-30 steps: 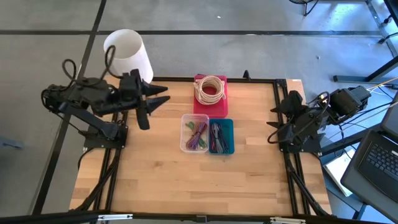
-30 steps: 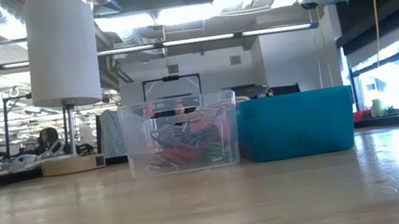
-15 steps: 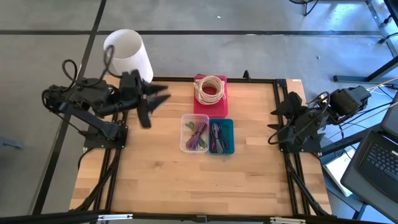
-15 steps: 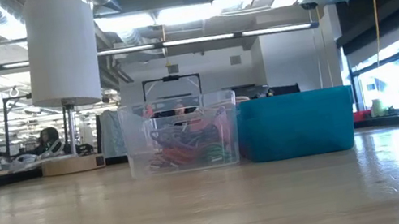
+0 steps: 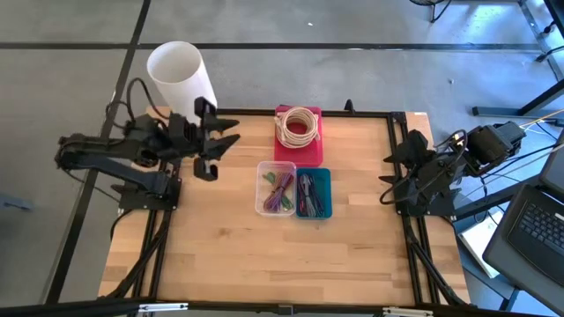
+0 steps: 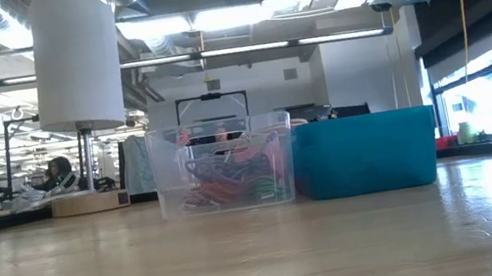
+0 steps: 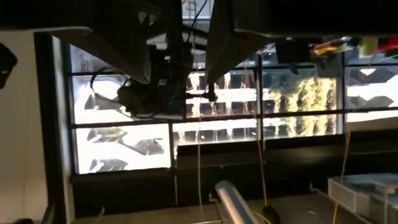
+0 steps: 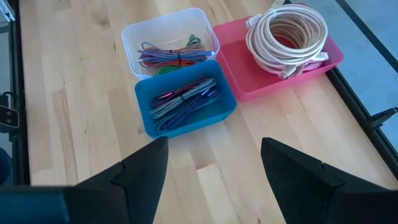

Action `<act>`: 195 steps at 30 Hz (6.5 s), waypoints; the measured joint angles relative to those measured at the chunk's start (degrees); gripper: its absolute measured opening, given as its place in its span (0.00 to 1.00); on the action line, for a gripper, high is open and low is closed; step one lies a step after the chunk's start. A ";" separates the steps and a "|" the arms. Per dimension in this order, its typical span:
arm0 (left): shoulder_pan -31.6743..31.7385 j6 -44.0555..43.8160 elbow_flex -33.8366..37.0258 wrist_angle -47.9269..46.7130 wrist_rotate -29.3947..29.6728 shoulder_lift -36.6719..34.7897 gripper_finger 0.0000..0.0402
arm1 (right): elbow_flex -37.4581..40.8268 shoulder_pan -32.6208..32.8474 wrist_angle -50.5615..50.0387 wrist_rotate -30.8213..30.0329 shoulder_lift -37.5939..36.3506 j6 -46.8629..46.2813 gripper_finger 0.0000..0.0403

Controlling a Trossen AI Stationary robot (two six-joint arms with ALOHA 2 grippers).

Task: Pick & Place USB Port
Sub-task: Return to Home Position

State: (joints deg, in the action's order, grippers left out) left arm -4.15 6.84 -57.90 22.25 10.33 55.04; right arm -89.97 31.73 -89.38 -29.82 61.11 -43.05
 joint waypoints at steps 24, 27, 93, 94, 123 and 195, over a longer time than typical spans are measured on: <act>3.57 -4.45 55.41 10.92 -5.44 -40.99 0.37 | 0.00 0.02 0.02 0.00 0.02 0.00 0.65; 3.57 -4.12 57.38 7.24 -5.38 -44.75 0.37 | 0.00 0.01 0.05 -0.02 0.02 0.01 0.65; 5.41 -6.09 57.41 -21.63 -9.97 -55.05 0.37 | 12.87 -22.40 78.32 41.35 10.02 28.39 0.65; 5.41 -6.09 57.41 -21.63 -9.97 -55.05 0.37 | 12.87 -23.00 82.48 45.10 10.18 27.26 0.65; 5.39 -6.11 57.41 -21.63 -9.94 -55.05 0.37 | 62.70 -47.23 141.07 66.63 -5.17 10.46 0.65; 5.39 -6.09 57.41 -21.63 -9.94 -55.05 0.37 | 89.61 -29.88 91.57 26.84 -60.90 26.26 0.65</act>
State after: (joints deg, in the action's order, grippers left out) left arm 1.23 0.75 -0.49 0.62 0.38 -0.01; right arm -0.36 1.85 2.19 -2.98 0.21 -16.79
